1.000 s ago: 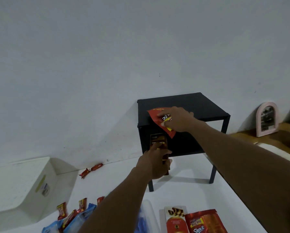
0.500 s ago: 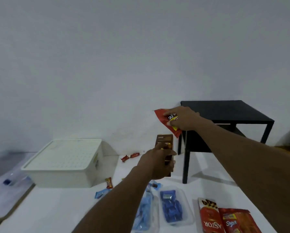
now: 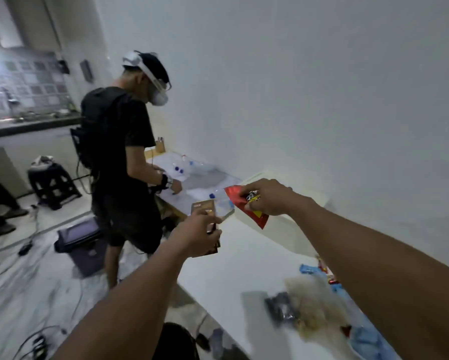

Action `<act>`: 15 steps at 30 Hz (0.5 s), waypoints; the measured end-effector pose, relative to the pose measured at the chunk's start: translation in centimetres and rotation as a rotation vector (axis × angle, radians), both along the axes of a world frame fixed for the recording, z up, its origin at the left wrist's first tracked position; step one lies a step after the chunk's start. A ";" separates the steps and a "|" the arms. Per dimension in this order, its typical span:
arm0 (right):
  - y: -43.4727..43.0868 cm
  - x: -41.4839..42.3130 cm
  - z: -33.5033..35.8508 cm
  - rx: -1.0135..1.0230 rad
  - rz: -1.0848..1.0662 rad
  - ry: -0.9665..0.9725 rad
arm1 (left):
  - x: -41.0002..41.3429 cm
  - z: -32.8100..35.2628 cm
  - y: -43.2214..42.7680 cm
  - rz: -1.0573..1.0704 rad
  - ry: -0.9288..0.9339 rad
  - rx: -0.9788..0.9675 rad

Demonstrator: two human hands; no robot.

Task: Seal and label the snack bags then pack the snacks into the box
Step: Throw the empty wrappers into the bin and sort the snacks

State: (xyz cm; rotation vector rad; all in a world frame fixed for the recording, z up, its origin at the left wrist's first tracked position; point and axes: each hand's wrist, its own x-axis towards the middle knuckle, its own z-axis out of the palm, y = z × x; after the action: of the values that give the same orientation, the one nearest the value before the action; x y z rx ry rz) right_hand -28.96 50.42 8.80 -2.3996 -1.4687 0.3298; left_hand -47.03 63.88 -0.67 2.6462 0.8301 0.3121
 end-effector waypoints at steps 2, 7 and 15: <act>4.7 -3.4 -2.4 -0.030 0.124 0.028 | -4.5 -1.9 3.2 0.115 0.037 -0.032; 13.3 -10.3 -10.5 -0.148 0.372 0.154 | -13.6 -9.1 7.7 0.303 0.169 -0.164; 18.2 -15.2 -28.9 -0.464 0.496 0.497 | -20.2 -21.4 6.9 0.529 0.367 -0.492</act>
State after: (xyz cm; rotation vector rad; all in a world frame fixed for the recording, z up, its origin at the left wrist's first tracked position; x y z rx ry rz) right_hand -44.16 68.57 -20.12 -1.9750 -1.8481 1.4012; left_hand -67.26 70.82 -22.05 2.0158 1.5026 -0.2396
